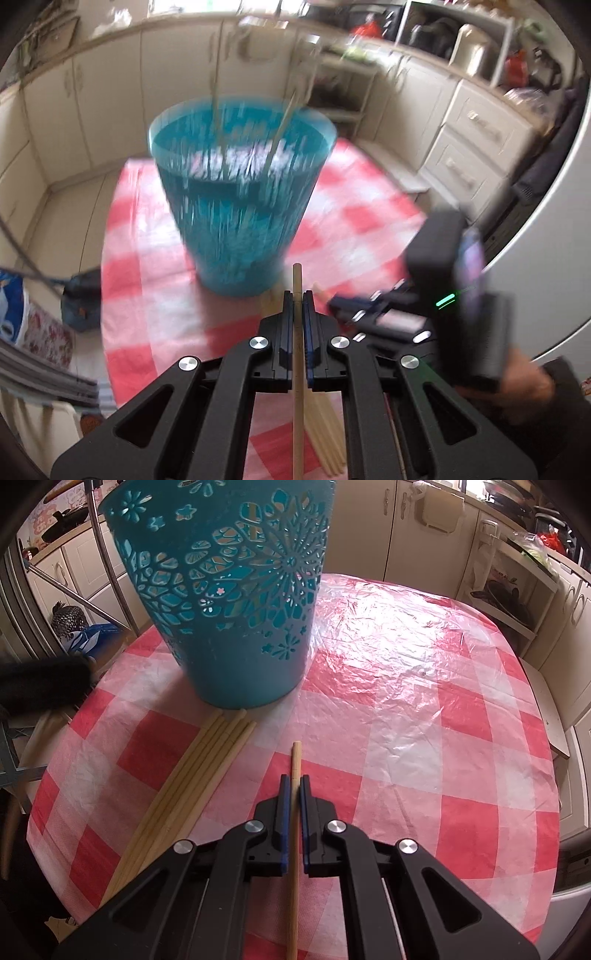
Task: Organize utensils
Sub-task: 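Lift the stick with the left tool and drop it into the bin, then carry the stick in the right tool over the bin and release it, then lower both open tools back to the wooden sticks beside the bin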
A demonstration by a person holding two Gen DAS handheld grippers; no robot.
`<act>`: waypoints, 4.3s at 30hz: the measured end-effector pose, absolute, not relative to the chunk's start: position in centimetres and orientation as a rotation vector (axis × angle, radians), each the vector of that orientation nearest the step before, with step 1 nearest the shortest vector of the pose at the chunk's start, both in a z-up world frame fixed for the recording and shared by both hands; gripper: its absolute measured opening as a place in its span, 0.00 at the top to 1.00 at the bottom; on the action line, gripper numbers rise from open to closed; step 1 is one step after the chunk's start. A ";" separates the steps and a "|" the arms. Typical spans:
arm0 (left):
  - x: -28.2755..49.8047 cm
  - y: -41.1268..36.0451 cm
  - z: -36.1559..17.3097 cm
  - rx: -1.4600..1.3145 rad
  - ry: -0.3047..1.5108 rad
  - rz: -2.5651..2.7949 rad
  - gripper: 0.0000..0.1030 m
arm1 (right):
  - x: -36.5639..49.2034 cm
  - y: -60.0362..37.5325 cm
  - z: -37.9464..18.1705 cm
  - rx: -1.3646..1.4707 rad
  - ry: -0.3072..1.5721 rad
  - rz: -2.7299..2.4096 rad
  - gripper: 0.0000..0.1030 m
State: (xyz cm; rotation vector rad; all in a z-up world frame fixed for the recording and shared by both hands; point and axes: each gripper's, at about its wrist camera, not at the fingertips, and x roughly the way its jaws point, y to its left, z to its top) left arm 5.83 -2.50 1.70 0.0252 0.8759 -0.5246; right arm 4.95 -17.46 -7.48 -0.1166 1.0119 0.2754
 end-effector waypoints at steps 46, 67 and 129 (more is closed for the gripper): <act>11.4 1.9 6.5 -0.224 0.585 -0.056 0.45 | 5.7 -18.9 -7.6 -0.016 1.025 0.348 0.94; 10.5 6.3 4.9 -0.301 0.667 0.001 0.39 | 4.8 -23.8 -1.6 0.550 0.874 0.663 0.95; 9.6 4.9 5.1 -0.197 0.609 0.107 0.23 | 5.2 -18.6 -2.8 0.247 0.743 0.169 0.64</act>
